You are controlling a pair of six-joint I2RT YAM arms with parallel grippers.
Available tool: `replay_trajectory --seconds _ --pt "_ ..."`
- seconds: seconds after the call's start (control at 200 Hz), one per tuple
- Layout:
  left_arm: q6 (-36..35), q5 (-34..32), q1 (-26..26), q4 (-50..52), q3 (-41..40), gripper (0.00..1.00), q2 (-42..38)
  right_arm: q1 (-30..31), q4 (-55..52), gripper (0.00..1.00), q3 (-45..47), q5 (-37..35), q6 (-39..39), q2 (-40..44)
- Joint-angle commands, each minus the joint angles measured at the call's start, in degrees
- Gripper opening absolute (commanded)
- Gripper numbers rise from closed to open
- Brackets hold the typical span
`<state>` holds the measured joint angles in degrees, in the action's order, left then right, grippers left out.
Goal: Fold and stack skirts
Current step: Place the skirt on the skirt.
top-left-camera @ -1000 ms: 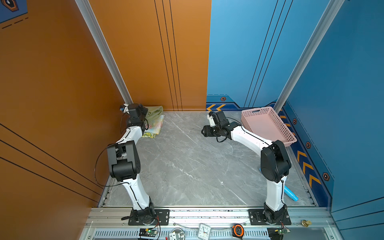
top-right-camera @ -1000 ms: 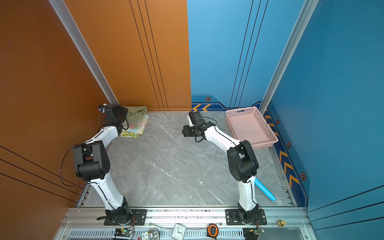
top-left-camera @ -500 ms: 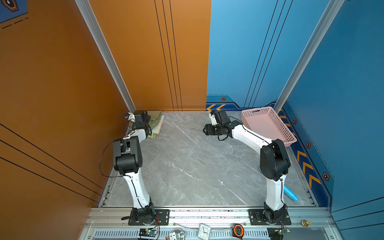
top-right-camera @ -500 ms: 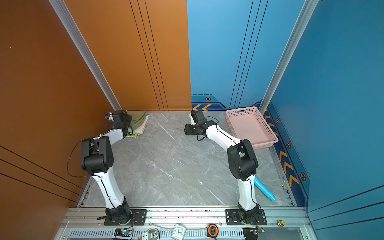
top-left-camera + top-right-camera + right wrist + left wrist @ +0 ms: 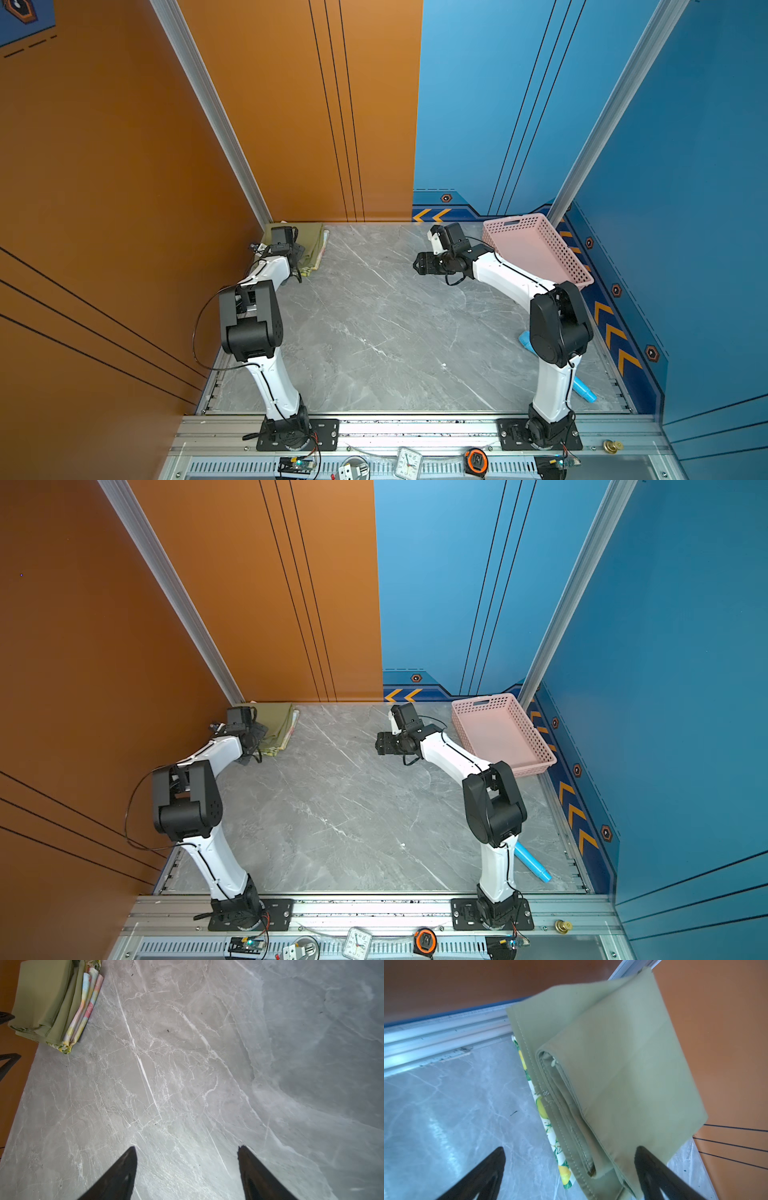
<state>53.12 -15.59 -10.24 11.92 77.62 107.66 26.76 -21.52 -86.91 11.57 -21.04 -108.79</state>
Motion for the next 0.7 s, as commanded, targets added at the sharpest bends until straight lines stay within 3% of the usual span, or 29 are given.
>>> replay_trajectory --seconds 0.0,0.07,0.245,0.355,0.606,0.691 --pt "-9.14 0.84 -0.34 3.06 -1.17 0.98 -6.22 -1.8 -0.64 0.91 2.64 -3.58 1.48 5.83" --pt "-13.77 0.38 0.63 2.85 -2.37 0.98 -9.66 -3.34 -0.7 1.0 4.92 -6.43 2.83 8.71" --pt "-25.51 -0.31 4.79 1.06 -7.53 0.98 -18.82 -9.44 1.84 1.0 12.3 -11.78 6.45 17.19" --pt "-31.73 2.52 6.47 -2.96 -12.35 0.98 -23.86 -13.91 6.69 1.0 18.43 -14.54 8.69 22.11" --pt "-36.69 8.96 7.35 -15.03 -27.08 0.98 -30.27 -26.14 25.15 1.0 36.0 -14.16 8.57 30.18" --pt "-37.45 11.19 7.21 -26.11 -34.78 0.98 -30.32 -26.76 33.26 1.0 42.96 -16.24 11.01 31.46"
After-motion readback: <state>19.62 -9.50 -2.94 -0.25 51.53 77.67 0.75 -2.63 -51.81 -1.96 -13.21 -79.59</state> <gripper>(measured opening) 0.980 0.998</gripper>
